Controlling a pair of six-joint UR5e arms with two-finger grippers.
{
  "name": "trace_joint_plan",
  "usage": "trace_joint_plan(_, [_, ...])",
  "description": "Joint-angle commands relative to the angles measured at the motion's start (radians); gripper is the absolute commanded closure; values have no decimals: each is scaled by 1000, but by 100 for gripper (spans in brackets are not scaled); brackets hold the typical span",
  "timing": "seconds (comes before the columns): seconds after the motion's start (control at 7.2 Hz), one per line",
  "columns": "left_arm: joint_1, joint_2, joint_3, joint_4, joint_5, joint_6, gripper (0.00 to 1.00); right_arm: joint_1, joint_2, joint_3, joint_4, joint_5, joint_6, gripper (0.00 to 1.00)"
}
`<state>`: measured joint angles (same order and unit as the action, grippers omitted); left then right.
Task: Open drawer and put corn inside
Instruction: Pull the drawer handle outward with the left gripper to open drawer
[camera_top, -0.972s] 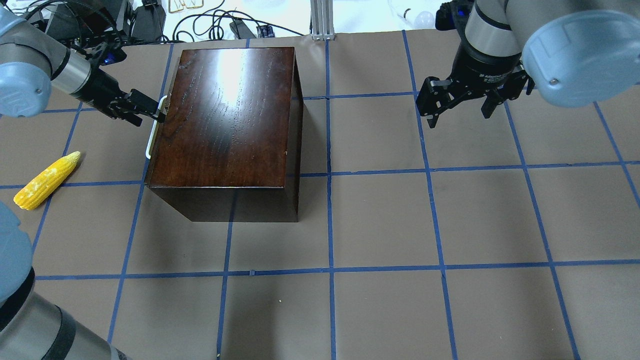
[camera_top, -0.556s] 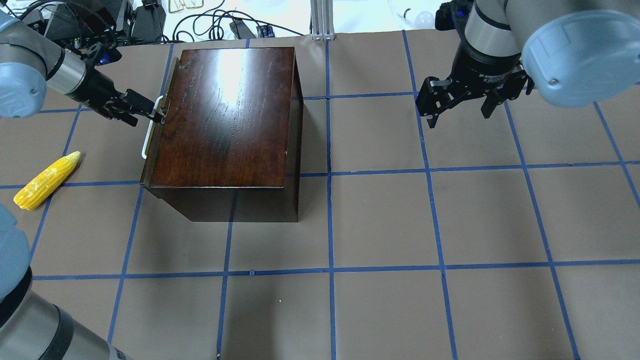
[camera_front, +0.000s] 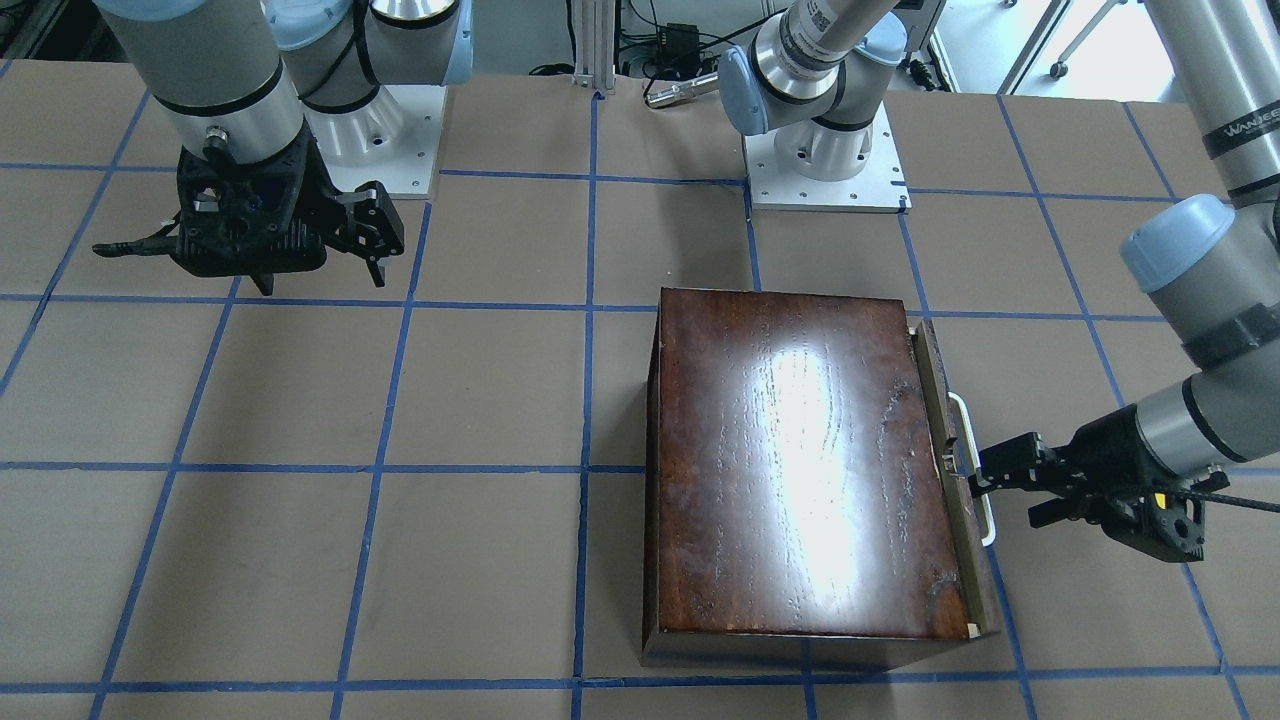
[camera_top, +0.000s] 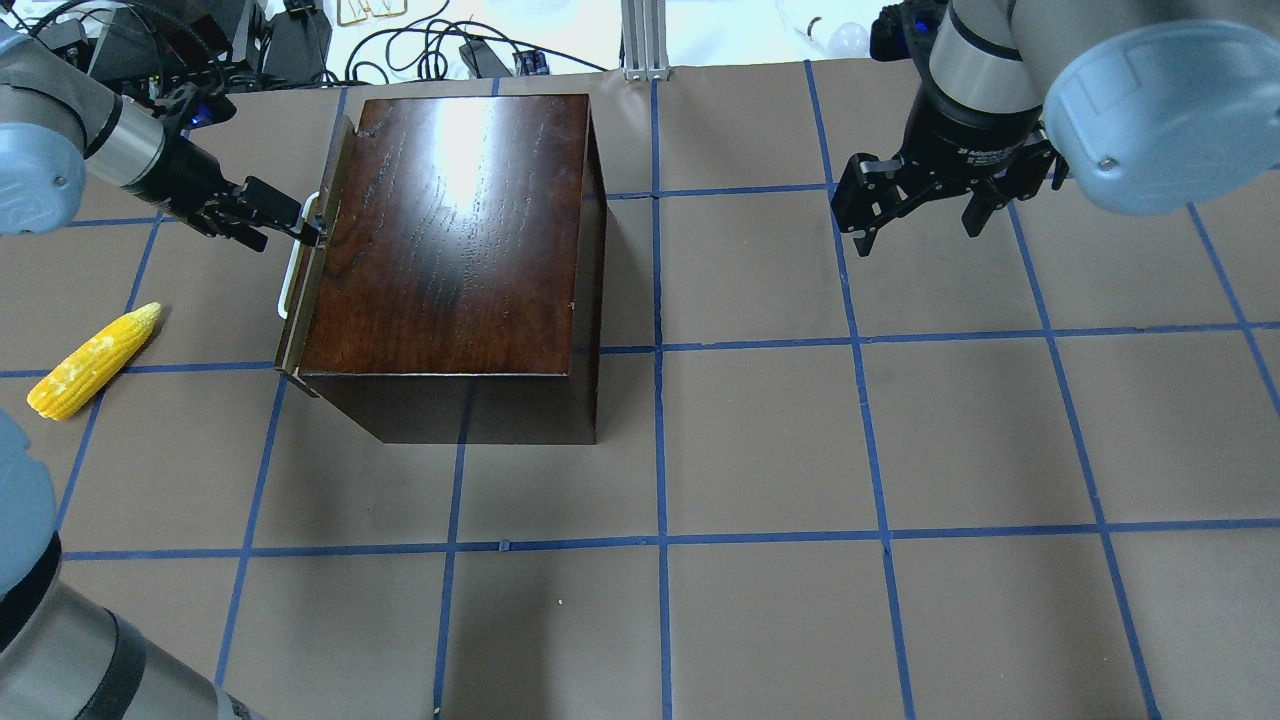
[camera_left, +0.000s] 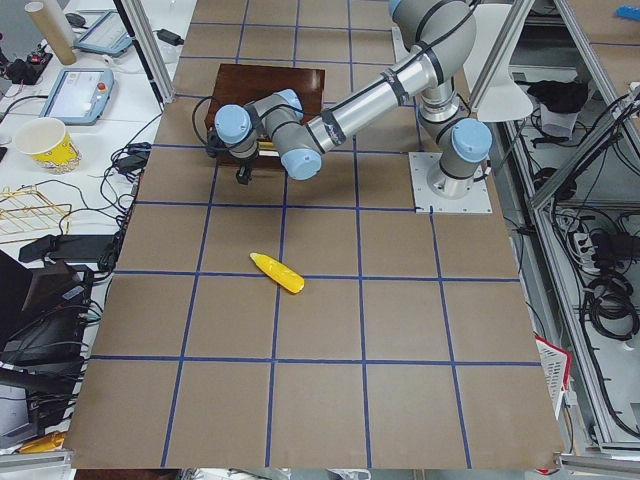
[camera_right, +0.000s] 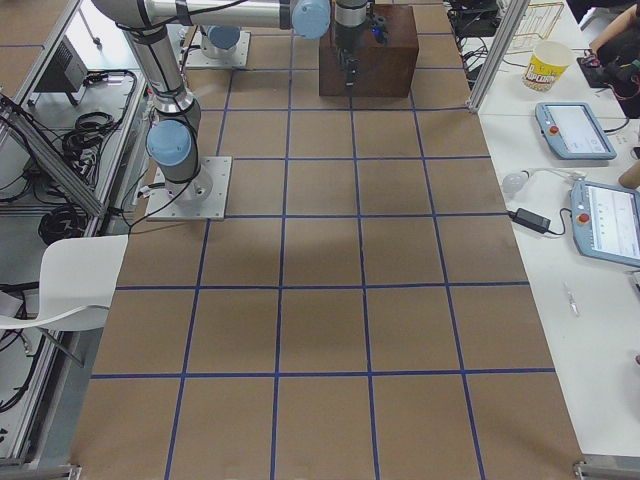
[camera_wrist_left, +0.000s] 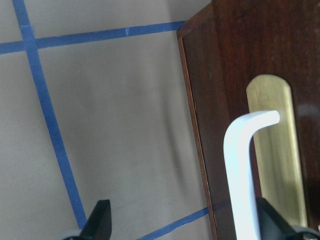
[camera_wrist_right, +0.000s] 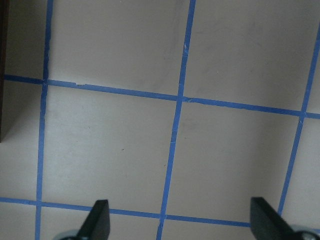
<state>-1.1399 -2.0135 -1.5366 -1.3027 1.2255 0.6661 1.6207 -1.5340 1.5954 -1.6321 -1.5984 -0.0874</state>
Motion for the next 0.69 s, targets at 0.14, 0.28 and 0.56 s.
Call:
trace_joint_plan(0.14, [5, 4, 1, -1, 25, 1, 0, 1, 0, 0, 0, 0, 0, 0])
trace_joint_plan(0.28, [21, 4, 1, -1, 22, 1, 0, 1, 0, 0, 0, 0, 0, 0])
trace_joint_plan(0.56, [37, 4, 3, -1, 25, 3, 0, 1, 0, 0, 0, 0, 0, 0])
